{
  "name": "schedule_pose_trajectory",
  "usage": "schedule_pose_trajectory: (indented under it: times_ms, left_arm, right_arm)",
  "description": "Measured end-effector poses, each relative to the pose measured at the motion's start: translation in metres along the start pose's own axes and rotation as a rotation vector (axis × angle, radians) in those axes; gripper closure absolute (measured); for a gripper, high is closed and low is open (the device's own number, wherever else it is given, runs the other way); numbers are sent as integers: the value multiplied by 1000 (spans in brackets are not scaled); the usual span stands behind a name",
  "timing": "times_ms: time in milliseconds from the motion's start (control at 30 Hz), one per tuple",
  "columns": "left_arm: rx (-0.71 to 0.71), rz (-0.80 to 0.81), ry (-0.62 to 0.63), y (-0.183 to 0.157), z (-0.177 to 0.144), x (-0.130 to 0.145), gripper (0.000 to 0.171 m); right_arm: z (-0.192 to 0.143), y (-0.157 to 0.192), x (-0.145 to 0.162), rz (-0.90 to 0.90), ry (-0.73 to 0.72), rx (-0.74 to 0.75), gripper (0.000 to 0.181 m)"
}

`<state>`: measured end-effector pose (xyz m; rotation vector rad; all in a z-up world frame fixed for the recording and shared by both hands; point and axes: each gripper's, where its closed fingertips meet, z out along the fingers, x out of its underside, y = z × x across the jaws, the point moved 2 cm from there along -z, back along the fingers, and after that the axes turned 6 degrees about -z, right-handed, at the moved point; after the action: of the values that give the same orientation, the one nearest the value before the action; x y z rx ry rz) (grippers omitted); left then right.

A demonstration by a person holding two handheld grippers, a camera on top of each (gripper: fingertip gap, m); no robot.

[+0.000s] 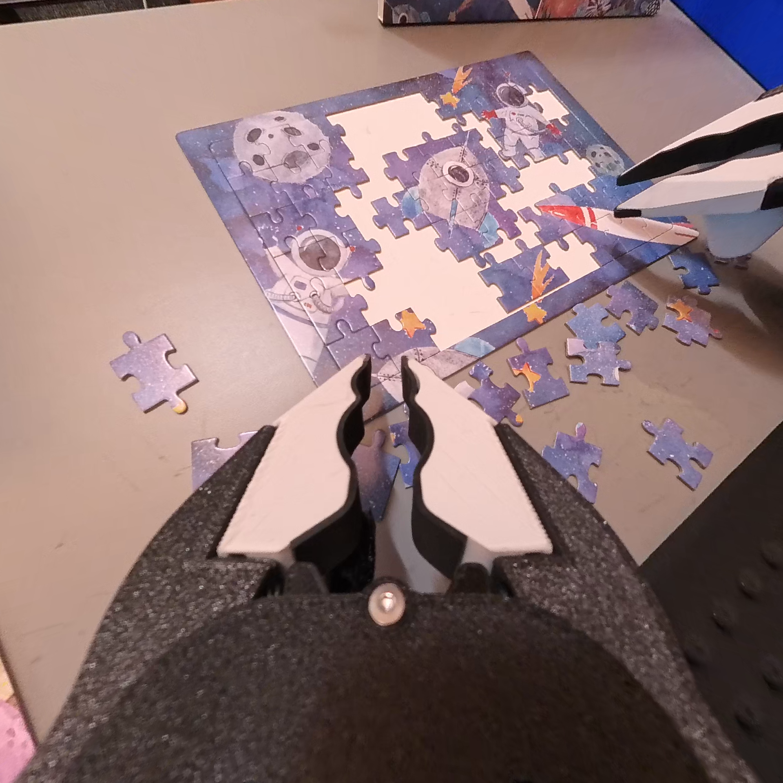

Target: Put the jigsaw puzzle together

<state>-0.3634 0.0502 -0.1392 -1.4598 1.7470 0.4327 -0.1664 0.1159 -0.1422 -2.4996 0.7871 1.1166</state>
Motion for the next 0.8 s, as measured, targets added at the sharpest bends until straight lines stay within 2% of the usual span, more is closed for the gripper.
schedule_pose_trajectory:
  times_ms: [467,800]
  left_arm:
    - [7,-29,3,2,0,0,158]
    - [-66,-50,2,25,-2,-2,158]
  right_arm:
    - [1,2,0,-20,8,-2,157]
    - [14,7,-6,-80,4,-38,159]
